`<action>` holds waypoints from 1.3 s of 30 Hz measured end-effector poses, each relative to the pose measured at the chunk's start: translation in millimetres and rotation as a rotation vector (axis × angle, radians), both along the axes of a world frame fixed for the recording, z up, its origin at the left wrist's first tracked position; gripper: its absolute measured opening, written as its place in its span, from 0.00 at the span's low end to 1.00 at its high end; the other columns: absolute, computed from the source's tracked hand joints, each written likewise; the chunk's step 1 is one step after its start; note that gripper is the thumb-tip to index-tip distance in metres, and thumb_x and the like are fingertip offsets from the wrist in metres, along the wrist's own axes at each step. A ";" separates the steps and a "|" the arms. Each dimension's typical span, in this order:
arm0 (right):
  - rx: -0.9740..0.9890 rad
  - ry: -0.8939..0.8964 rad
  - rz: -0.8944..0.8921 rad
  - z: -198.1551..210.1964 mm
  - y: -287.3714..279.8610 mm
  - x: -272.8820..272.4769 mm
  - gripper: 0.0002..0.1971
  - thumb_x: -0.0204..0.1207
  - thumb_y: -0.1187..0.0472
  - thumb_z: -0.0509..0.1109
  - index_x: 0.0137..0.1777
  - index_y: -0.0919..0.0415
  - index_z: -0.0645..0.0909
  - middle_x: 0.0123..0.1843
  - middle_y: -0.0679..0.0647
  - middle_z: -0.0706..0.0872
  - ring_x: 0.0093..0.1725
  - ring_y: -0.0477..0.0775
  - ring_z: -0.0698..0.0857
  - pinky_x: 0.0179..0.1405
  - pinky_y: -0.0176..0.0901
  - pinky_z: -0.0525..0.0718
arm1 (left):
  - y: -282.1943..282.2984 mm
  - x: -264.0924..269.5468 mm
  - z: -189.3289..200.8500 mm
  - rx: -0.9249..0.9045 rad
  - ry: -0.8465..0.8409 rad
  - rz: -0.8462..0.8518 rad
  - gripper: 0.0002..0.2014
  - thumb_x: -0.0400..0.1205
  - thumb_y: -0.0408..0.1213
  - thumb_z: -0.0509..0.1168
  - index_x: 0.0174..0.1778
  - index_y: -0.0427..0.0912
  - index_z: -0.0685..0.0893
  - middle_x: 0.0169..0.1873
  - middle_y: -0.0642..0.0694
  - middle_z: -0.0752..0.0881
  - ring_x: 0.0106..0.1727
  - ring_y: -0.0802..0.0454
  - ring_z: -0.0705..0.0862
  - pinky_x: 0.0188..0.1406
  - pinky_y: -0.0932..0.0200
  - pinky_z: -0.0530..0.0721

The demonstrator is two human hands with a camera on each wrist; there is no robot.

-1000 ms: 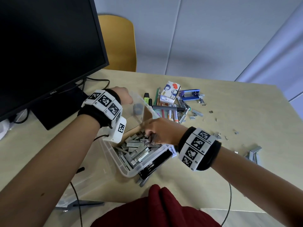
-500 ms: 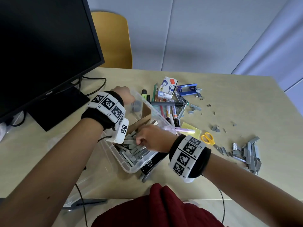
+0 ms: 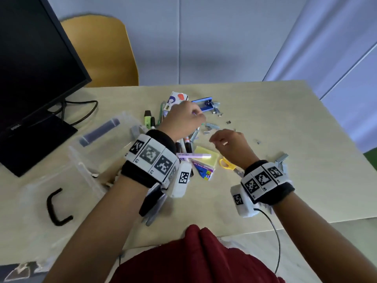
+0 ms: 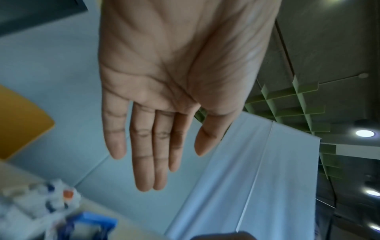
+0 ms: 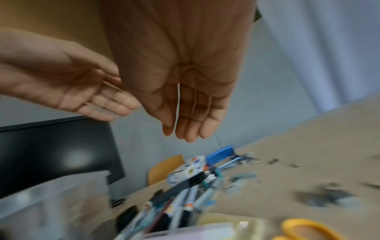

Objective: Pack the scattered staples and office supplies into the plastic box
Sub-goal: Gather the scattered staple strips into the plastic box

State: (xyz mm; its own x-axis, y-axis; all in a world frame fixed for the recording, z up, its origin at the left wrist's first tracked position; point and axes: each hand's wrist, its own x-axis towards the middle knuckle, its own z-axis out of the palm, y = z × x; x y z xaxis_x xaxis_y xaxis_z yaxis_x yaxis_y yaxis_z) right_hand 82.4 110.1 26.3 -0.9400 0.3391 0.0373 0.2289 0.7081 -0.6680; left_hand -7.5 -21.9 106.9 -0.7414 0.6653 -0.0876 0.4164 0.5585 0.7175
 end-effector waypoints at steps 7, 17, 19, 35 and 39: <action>0.017 -0.291 -0.349 -30.0 110.9 69.0 0.12 0.73 0.67 0.65 0.55 0.64 0.83 0.55 0.59 0.87 0.56 0.58 0.83 0.55 0.39 0.74 | 87.1 51.9 -67.2 -0.119 -0.179 -0.106 0.10 0.78 0.34 0.60 0.46 0.36 0.86 0.48 0.39 0.88 0.53 0.41 0.85 0.55 0.53 0.83; -0.014 -0.596 -0.319 -79.9 144.0 102.3 0.28 0.68 0.56 0.74 0.65 0.61 0.69 0.66 0.64 0.71 0.63 0.64 0.73 0.60 0.49 0.73 | 166.9 101.9 -139.3 -0.463 -0.038 -0.398 0.17 0.82 0.31 0.57 0.67 0.38 0.73 0.64 0.38 0.75 0.64 0.40 0.76 0.57 0.50 0.76; -0.029 -0.531 -0.286 -84.3 142.8 98.3 0.25 0.66 0.60 0.75 0.62 0.61 0.72 0.64 0.63 0.73 0.61 0.62 0.74 0.56 0.47 0.73 | 174.4 108.1 -145.0 -0.521 0.048 -0.423 0.17 0.82 0.31 0.58 0.67 0.37 0.71 0.64 0.37 0.72 0.65 0.39 0.74 0.54 0.49 0.75; 0.251 -0.492 -0.039 -91.4 144.2 65.4 0.20 0.74 0.63 0.66 0.64 0.68 0.66 0.61 0.62 0.72 0.62 0.66 0.73 0.65 0.52 0.71 | 177.6 88.2 -160.9 -0.459 -0.014 -0.315 0.11 0.80 0.24 0.56 0.58 0.30 0.74 0.59 0.34 0.74 0.61 0.37 0.75 0.55 0.52 0.71; 0.279 -0.512 0.013 -87.8 143.6 64.2 0.18 0.77 0.66 0.61 0.65 0.67 0.66 0.63 0.64 0.71 0.61 0.66 0.72 0.64 0.51 0.71 | 179.2 86.4 -163.9 -0.448 -0.006 -0.294 0.12 0.80 0.23 0.57 0.59 0.31 0.74 0.60 0.36 0.73 0.61 0.38 0.76 0.53 0.53 0.72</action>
State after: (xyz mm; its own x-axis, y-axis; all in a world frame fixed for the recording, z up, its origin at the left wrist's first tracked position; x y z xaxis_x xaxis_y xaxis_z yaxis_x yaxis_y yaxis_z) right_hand 146.6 253.7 -61.5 -0.8659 0.3696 -0.3371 0.4635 0.8463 -0.2625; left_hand 78.9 157.3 -57.0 -0.5278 0.7415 -0.4142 0.5985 0.6707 0.4381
